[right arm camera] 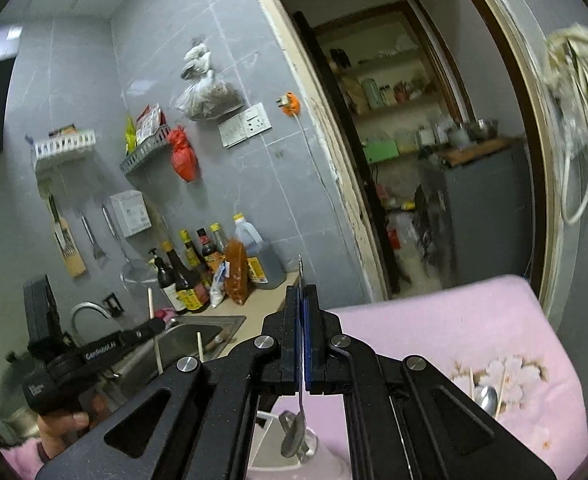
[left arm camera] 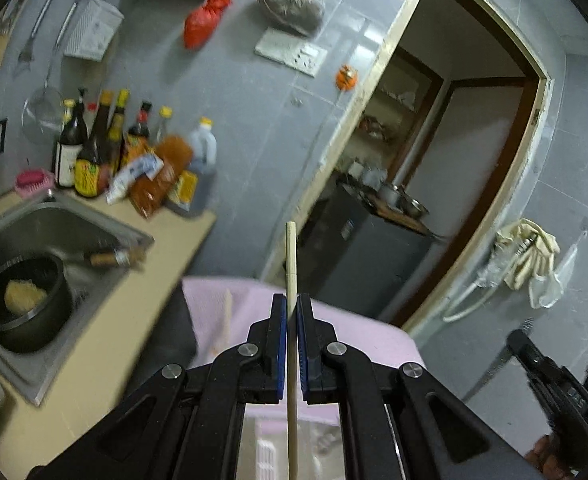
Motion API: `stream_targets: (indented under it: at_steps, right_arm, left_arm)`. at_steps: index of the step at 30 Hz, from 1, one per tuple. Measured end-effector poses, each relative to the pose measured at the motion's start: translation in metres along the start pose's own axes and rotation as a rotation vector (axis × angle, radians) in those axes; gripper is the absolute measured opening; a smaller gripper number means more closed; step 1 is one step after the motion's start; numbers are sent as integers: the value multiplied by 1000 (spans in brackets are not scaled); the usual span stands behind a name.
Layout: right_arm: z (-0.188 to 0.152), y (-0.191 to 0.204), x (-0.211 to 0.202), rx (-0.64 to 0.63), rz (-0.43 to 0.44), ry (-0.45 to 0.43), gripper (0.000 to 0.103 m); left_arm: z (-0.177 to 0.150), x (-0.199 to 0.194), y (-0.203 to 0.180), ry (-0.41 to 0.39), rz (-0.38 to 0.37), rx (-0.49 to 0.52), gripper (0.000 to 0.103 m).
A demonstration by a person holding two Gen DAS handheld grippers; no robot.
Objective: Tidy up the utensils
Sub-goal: 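Carry the chopstick with the left tool while the right tool carries the spoon to the caddy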
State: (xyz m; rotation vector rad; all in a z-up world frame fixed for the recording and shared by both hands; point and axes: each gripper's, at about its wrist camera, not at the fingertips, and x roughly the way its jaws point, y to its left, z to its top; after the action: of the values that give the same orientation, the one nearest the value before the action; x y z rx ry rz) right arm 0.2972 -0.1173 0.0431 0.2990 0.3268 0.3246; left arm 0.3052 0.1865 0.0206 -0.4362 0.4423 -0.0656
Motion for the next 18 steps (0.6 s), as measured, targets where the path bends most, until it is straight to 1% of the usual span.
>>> stream_targets:
  at_steps: [2, 5, 10, 13, 18]
  right_arm:
    - [-4, 14, 8, -45, -21, 2, 2]
    - [-10, 28, 20, -84, -38, 18, 2]
    - [-27, 38, 35, -129, -38, 62, 2]
    - [-39, 39, 44, -134, -32, 94, 2]
    - [-60, 37, 56, -118, -23, 156, 2]
  left_arm:
    - [3, 7, 7, -32, 8, 21, 5]
    - [-1, 14, 12, -57, 21, 46, 5]
    - [-14, 33, 17, -55, 41, 108, 5]
    - [-22, 38, 21, -59, 26, 111, 5]
    - [-34, 36, 20, -69, 1, 134, 5]
